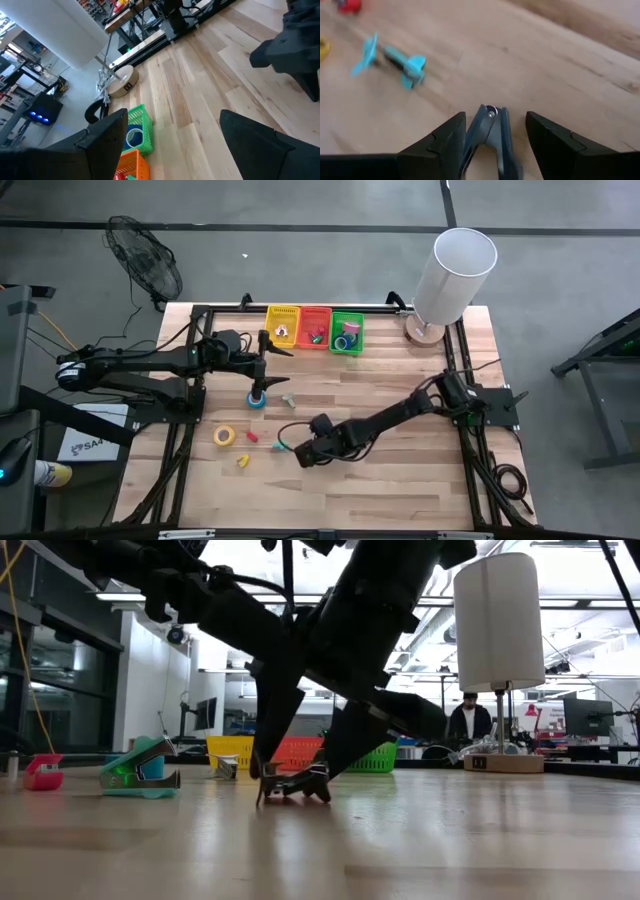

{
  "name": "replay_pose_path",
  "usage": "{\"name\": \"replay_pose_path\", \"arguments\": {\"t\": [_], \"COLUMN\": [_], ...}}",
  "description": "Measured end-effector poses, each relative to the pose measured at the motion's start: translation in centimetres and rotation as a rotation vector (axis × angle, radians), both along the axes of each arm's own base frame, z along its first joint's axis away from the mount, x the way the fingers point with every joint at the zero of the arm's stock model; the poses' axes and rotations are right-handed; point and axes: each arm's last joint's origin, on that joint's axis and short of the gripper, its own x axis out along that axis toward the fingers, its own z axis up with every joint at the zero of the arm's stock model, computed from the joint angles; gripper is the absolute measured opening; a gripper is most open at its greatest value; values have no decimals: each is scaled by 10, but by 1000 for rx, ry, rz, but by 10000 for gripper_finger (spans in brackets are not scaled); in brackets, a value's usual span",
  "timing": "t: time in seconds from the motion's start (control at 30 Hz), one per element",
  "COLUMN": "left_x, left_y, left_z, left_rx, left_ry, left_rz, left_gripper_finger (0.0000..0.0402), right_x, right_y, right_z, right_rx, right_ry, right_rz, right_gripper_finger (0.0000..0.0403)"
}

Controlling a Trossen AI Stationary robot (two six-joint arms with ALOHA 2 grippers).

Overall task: Pick and place Stapler, Stapler remover, tape
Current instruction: Put the black staple remover into the yellow basket

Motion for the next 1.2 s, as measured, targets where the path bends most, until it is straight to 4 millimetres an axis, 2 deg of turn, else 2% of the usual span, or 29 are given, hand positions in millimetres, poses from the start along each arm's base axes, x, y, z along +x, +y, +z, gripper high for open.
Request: {"name": "replay_pose_path", "arguments": {"t": [0.1, 0.27, 0.5, 0.63, 0.9, 1.2], "left_x": [0, 0, 0, 0, 0, 0], "left_y": [0, 0, 0, 0, 0, 0], "left_z": [0, 0, 0, 0, 0, 0], "left_rx": [-1, -4, -6, -6, -6, -7], "left_ry": [0, -1, -1, -1, -1, -1], "left_rz": [0, 1, 1, 1, 1, 1], "left_gripper_finger": [312, 312, 312, 312, 312, 312], "right_x": [-1, -1, 7, 10, 2, 1], "right_y": [2, 1, -3, -4, -2, 4], "right_z": [0, 0, 12, 17, 15, 15], "right_rx": [-28, -55, 81, 94, 88, 83], "right_ry": [16, 13, -3, -5, 63, 53], "right_rz": [70, 70, 61, 69, 58, 67], "right_gripper_finger": [199, 199, 199, 199, 199, 199]}}
